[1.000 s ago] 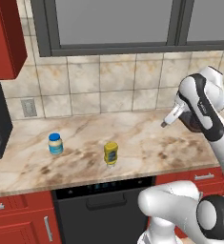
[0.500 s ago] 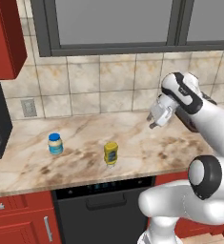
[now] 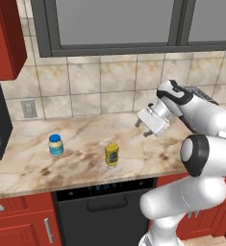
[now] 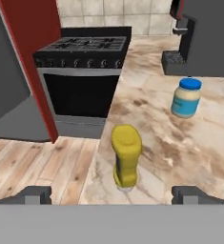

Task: Place the mustard and mayonnaise from the counter to the top shelf of the fridge. If the existing items in the fridge are on the top shelf, move them to other shelves.

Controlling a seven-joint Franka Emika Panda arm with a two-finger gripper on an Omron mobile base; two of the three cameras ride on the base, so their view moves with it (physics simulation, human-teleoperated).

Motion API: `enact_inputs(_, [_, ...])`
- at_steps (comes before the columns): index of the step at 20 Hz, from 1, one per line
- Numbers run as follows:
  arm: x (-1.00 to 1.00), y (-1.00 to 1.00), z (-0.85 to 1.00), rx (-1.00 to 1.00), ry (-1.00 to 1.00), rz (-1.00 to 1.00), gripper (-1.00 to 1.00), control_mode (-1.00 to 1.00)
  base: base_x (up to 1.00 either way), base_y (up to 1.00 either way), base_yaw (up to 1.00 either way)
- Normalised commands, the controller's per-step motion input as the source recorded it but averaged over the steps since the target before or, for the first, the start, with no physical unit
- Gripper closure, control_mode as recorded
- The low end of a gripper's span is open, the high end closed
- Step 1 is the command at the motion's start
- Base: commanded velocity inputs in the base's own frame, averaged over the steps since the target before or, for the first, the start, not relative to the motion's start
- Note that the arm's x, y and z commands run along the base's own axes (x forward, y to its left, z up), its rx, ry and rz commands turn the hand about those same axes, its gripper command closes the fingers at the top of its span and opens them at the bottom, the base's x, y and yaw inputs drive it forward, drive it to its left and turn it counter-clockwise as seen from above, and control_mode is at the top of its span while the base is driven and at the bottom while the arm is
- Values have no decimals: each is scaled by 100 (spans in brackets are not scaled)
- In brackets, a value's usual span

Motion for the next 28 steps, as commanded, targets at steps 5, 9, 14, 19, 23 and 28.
enact_inputs(5, [8, 41, -44, 24, -3, 13, -100, -100, 0, 0, 0])
enact_inputs(9, [17, 38, -30, 14, 0, 3, -100, -100, 0, 0, 0])
enact_inputs(14, [2, 38, -26, 2, 0, 3, -100, -100, 0, 0, 0])
enact_inputs(19, [0, 26, -21, 0, 0, 1, -100, -100, 0, 0, 0])
enact_inputs(23, [0, 13, -15, 0, 0, 0, -100, -100, 0, 0, 0])
enact_inputs(28, [0, 7, -15, 0, 0, 1, -100, -100, 0, 0, 0])
